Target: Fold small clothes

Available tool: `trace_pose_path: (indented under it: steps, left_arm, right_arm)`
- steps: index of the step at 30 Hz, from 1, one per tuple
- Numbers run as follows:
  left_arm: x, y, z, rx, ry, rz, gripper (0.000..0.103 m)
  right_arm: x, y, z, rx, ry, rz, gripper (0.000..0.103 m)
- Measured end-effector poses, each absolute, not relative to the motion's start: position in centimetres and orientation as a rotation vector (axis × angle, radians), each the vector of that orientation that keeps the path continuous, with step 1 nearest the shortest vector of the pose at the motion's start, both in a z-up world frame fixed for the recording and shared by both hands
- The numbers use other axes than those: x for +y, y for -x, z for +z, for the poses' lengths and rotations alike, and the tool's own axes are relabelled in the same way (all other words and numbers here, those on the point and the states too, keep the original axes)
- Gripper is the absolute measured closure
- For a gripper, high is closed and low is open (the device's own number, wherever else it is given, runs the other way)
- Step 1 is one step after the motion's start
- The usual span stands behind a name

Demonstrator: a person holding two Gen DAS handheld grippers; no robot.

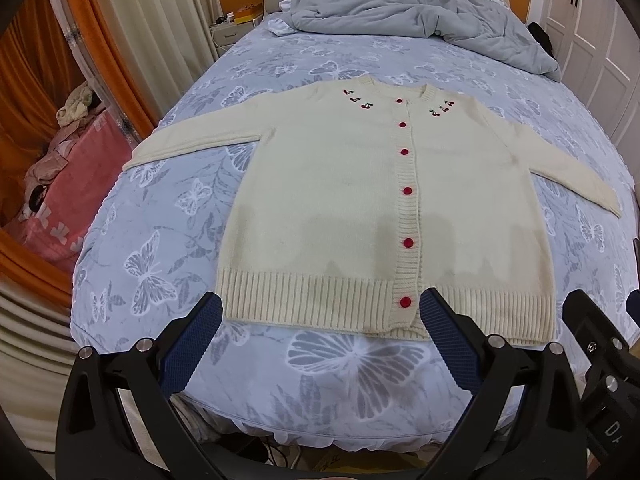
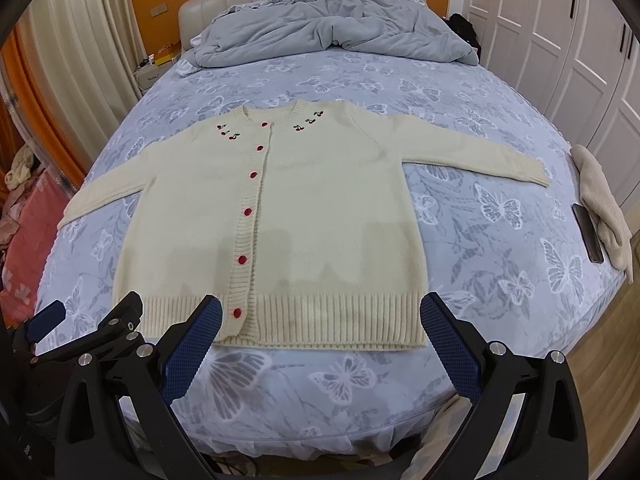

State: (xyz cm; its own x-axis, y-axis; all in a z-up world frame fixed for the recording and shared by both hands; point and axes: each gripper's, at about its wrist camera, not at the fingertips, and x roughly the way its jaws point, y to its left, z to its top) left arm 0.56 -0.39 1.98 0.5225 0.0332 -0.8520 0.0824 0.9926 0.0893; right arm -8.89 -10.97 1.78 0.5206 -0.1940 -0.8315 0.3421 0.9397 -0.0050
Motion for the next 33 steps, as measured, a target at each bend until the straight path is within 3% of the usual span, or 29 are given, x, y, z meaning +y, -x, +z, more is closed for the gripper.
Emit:
trace_pose_path:
  steps: [33]
  left_arm:
    - [-0.22,-0.9,1.75,1.023,-0.129,-0.012,0.007]
  right_arm:
    - [-10.82,8.56,1.59,0.979,-0.17,-0.322,0.005]
